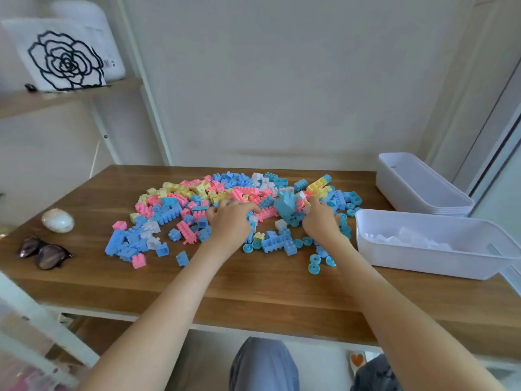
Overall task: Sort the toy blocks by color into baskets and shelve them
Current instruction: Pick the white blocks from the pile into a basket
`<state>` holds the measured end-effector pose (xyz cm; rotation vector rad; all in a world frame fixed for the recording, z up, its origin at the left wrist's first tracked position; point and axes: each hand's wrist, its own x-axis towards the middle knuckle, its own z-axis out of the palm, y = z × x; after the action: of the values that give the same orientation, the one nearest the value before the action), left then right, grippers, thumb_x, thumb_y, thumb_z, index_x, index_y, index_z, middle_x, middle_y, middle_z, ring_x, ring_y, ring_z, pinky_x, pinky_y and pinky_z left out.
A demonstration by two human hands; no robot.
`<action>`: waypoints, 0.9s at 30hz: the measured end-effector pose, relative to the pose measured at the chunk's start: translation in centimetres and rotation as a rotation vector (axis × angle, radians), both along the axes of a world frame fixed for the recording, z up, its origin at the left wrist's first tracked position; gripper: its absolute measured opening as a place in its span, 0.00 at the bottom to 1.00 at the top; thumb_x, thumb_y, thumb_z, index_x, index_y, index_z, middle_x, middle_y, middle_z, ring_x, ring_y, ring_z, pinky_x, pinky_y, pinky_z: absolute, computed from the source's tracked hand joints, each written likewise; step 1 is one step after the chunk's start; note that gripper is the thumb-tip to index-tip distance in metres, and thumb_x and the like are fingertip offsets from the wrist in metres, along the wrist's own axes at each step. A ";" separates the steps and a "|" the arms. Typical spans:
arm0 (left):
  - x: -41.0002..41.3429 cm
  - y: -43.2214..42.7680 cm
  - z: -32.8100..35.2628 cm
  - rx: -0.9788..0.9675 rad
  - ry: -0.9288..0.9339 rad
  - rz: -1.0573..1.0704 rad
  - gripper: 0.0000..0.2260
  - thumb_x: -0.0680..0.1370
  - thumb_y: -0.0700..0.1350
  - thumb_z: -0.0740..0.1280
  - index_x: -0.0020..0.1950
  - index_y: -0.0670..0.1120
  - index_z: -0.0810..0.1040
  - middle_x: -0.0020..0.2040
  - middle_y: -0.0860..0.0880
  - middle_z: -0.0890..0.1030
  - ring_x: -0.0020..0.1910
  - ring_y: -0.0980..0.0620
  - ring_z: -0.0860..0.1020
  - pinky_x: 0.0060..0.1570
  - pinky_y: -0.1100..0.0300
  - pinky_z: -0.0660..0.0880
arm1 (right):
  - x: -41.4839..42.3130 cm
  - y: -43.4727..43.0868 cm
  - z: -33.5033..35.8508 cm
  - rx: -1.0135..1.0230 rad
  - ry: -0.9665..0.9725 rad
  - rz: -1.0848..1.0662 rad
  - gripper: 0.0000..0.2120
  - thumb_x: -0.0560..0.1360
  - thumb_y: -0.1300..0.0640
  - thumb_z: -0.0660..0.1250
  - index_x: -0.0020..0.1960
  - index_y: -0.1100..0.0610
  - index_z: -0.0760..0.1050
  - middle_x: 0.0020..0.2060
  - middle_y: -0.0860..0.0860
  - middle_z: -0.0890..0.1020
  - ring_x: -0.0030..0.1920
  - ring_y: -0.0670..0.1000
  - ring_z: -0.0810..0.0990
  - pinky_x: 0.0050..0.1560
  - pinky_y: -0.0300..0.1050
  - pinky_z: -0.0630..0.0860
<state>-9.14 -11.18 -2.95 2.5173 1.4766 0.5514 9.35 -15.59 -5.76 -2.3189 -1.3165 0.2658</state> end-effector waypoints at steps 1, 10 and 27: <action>-0.3 0.1 -0.2 -0.027 0.014 -0.005 0.24 0.77 0.33 0.56 0.60 0.59 0.76 0.57 0.53 0.78 0.67 0.48 0.65 0.61 0.50 0.55 | 0.2 0.0 0.0 -0.003 0.005 0.015 0.22 0.76 0.65 0.56 0.70 0.59 0.62 0.62 0.59 0.72 0.62 0.60 0.70 0.62 0.58 0.68; -1.0 0.2 -1.2 -0.158 -0.074 -0.007 0.12 0.81 0.42 0.56 0.54 0.55 0.76 0.40 0.54 0.78 0.42 0.55 0.72 0.56 0.53 0.59 | 1.4 -0.8 0.3 0.061 0.060 0.192 0.08 0.77 0.63 0.59 0.54 0.61 0.72 0.50 0.56 0.78 0.48 0.54 0.76 0.46 0.45 0.73; -0.2 -0.2 -1.1 -0.263 -0.235 -0.053 0.08 0.80 0.47 0.62 0.46 0.43 0.71 0.40 0.50 0.76 0.37 0.56 0.74 0.36 0.62 0.70 | -1.4 -0.5 1.0 -0.023 -0.023 0.480 0.16 0.82 0.60 0.53 0.66 0.53 0.71 0.60 0.53 0.72 0.58 0.51 0.72 0.53 0.38 0.67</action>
<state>-9.34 -11.38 -4.04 2.2009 1.3000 0.5794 7.91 -16.08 -4.78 -1.9965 -1.8774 0.4059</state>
